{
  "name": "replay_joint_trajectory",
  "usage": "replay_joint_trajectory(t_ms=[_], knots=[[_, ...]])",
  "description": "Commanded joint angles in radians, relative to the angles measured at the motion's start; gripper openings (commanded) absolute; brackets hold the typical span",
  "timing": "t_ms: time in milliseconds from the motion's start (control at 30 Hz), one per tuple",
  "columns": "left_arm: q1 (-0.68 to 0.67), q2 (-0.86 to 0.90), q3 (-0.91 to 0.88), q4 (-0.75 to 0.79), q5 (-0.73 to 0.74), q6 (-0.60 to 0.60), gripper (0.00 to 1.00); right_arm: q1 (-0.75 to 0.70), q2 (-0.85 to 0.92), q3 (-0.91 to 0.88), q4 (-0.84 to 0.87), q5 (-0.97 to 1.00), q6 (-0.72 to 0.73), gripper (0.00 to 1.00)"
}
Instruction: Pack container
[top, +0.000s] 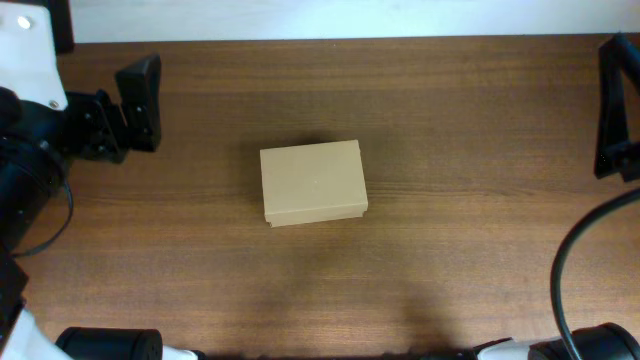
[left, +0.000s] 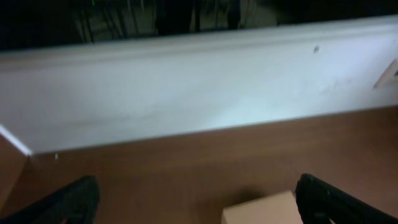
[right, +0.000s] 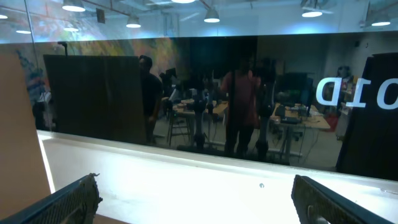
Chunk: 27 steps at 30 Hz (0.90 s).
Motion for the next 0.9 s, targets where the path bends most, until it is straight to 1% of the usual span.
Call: replay_joint_trajectory(t_ms=[0,133,267,600,733,867], knots=[[0.003,0.002,0.002,-0.037,-0.007,-0.011,1.0,-0.006,0.009,-0.003,0.0,0.016,0.008,0.99],[0.003,0.002,0.002,-0.067,-0.007,-0.011,1.0,-0.006,0.01,-0.004,-0.012,0.016,0.008,0.99],[0.003,0.002,0.002,-0.067,-0.007,-0.011,1.0,-0.006,0.01,-0.005,-0.074,0.016,0.008,0.99],[0.003,0.002,0.002,-0.067,-0.007,-0.011,1.0,-0.006,0.012,-0.005,-0.344,0.016,0.008,0.99],[0.003,0.002,0.002,-0.067,-0.007,-0.011,1.0,-0.006,0.014,-0.007,-0.343,0.02,0.003,0.99],[0.003,0.002,0.002,-0.067,-0.007,-0.011,1.0,-0.006,0.016,-0.006,-0.343,0.089,0.004,0.99]])
